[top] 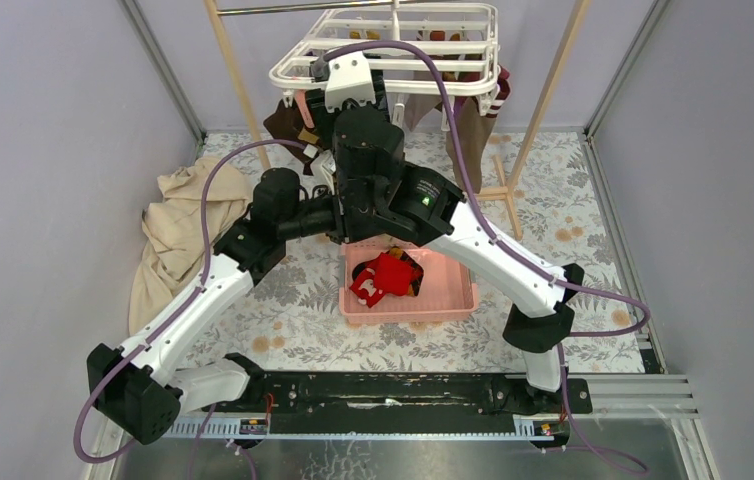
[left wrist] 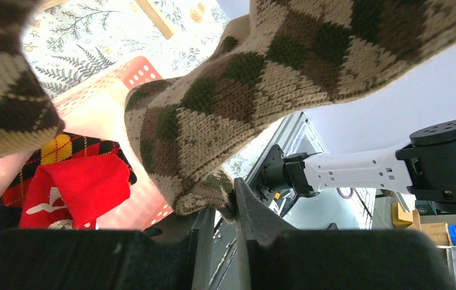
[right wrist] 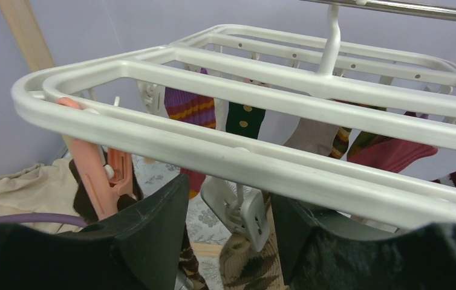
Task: Remove the socks clipped to the hanger
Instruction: Remove the sock from the hanger.
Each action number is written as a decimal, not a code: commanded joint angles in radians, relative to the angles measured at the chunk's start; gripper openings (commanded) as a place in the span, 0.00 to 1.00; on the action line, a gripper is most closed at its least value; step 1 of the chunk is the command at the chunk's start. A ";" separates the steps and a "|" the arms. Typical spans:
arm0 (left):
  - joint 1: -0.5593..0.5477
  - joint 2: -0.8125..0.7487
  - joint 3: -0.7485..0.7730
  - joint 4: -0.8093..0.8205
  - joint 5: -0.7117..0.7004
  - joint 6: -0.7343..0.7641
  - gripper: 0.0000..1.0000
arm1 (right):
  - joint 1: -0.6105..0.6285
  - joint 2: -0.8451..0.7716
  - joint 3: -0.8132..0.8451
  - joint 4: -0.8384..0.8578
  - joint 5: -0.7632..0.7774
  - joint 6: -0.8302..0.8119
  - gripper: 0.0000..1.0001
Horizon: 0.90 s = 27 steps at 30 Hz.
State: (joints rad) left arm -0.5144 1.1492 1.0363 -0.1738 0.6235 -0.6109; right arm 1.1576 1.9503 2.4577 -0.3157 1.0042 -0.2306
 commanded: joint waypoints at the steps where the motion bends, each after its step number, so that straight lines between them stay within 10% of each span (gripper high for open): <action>1: -0.007 0.002 0.038 0.014 -0.009 0.022 0.23 | -0.027 -0.010 0.022 0.078 0.035 -0.038 0.56; 13: -0.008 0.003 0.023 0.014 -0.015 0.026 0.23 | -0.049 -0.063 -0.018 0.021 -0.025 0.047 0.00; 27: -0.009 0.009 0.012 0.020 -0.043 0.026 0.23 | -0.194 -0.206 -0.115 -0.186 -0.420 0.403 0.03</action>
State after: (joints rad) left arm -0.5167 1.1526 1.0359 -0.1738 0.6041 -0.6067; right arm 1.0451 1.8469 2.3863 -0.4610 0.7654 0.0044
